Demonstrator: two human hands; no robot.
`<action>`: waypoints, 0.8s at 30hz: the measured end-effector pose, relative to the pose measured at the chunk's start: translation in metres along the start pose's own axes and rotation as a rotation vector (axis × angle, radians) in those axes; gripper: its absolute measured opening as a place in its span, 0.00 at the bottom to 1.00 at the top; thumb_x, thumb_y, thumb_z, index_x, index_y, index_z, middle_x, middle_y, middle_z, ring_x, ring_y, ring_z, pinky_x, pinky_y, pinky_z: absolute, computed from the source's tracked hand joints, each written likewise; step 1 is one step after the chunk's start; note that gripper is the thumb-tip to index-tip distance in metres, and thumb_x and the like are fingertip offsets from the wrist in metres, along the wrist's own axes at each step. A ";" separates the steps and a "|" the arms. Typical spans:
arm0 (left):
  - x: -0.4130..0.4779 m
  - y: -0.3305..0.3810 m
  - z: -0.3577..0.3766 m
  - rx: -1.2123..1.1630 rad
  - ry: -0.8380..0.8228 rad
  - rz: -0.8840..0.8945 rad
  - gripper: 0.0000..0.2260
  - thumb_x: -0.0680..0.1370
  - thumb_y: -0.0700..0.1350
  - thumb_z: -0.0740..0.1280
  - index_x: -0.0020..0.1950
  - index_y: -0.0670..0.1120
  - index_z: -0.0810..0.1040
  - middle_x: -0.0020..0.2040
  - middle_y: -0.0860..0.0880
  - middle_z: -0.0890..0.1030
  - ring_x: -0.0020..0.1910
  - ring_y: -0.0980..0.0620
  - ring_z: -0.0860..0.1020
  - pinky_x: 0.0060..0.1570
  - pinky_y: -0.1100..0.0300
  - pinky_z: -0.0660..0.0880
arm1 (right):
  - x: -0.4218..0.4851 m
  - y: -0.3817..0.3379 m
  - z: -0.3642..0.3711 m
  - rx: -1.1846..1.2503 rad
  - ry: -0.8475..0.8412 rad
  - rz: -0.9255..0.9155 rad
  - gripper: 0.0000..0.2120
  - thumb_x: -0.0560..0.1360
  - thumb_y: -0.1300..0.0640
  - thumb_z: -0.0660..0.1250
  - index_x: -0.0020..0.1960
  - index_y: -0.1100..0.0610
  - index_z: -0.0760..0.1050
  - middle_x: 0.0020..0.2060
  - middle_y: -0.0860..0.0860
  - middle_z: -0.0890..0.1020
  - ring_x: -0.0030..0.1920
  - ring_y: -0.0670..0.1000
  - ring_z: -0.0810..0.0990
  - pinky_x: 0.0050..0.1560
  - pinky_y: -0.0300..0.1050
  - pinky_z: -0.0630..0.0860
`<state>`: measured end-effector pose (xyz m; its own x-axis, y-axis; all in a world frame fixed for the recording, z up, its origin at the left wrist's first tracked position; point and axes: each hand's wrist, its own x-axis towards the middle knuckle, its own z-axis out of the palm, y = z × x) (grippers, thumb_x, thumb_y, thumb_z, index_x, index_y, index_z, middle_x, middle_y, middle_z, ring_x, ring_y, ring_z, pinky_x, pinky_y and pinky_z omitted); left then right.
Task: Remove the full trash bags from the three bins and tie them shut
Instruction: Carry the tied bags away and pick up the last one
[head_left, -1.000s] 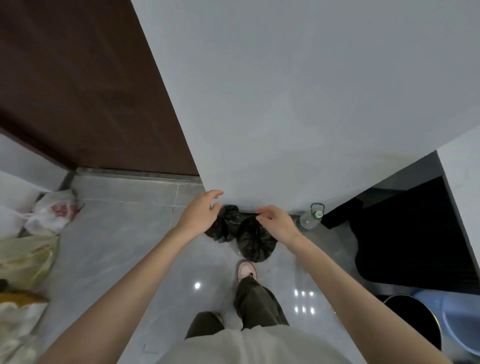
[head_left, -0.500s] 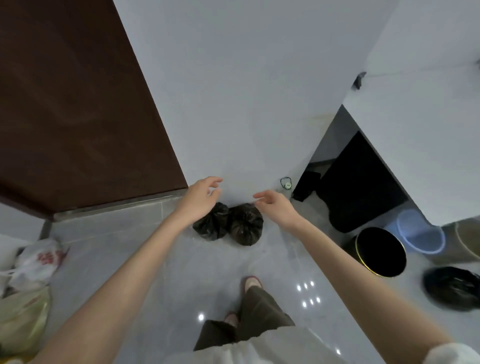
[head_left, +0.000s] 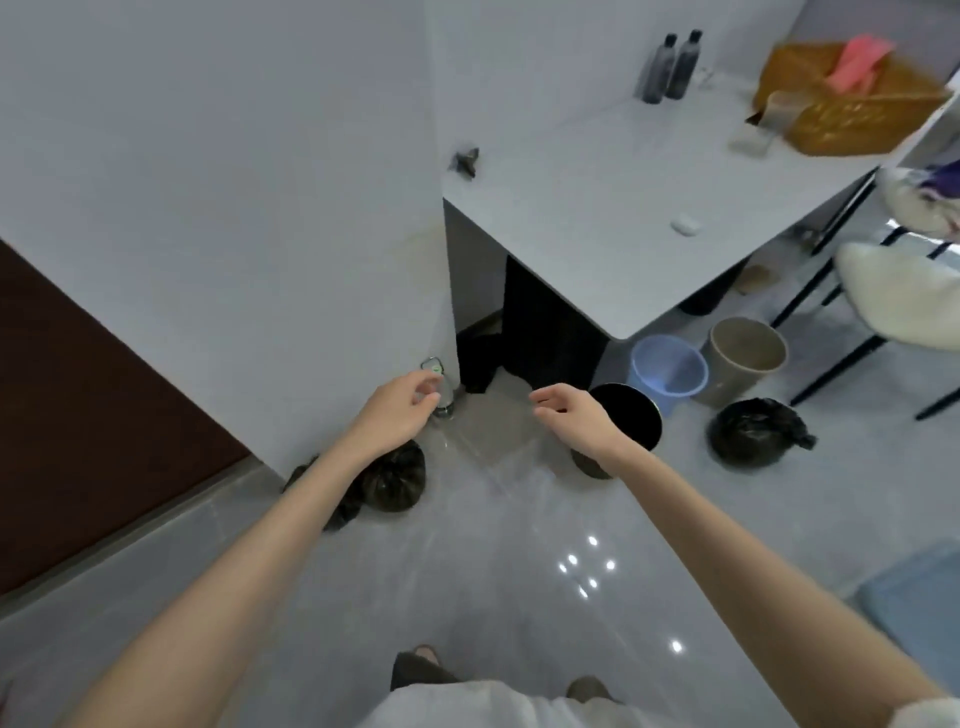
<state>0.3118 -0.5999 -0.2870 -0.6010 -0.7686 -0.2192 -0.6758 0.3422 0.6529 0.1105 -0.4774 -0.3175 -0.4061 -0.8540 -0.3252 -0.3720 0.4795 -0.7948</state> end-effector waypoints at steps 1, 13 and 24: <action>0.005 0.021 0.018 0.005 -0.016 0.023 0.16 0.80 0.43 0.60 0.67 0.46 0.72 0.62 0.47 0.78 0.58 0.49 0.76 0.56 0.61 0.68 | -0.008 0.016 -0.022 0.007 0.026 0.018 0.14 0.77 0.57 0.63 0.61 0.52 0.76 0.53 0.47 0.80 0.56 0.48 0.78 0.57 0.41 0.73; 0.061 0.266 0.222 -0.013 -0.236 0.198 0.16 0.79 0.45 0.60 0.66 0.50 0.72 0.59 0.50 0.78 0.54 0.53 0.76 0.57 0.58 0.72 | -0.101 0.202 -0.264 0.070 0.243 0.222 0.13 0.76 0.59 0.62 0.59 0.52 0.77 0.52 0.49 0.81 0.53 0.49 0.79 0.57 0.44 0.75; 0.197 0.399 0.375 0.067 -0.433 0.325 0.15 0.79 0.45 0.59 0.66 0.48 0.72 0.61 0.48 0.78 0.59 0.51 0.76 0.58 0.59 0.69 | -0.044 0.311 -0.411 0.178 0.342 0.355 0.13 0.78 0.62 0.62 0.62 0.59 0.75 0.51 0.53 0.79 0.50 0.49 0.77 0.50 0.39 0.71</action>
<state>-0.2365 -0.4121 -0.3411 -0.8945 -0.3299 -0.3017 -0.4435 0.5694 0.6922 -0.3298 -0.2076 -0.3396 -0.7418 -0.5163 -0.4279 -0.0264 0.6601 -0.7507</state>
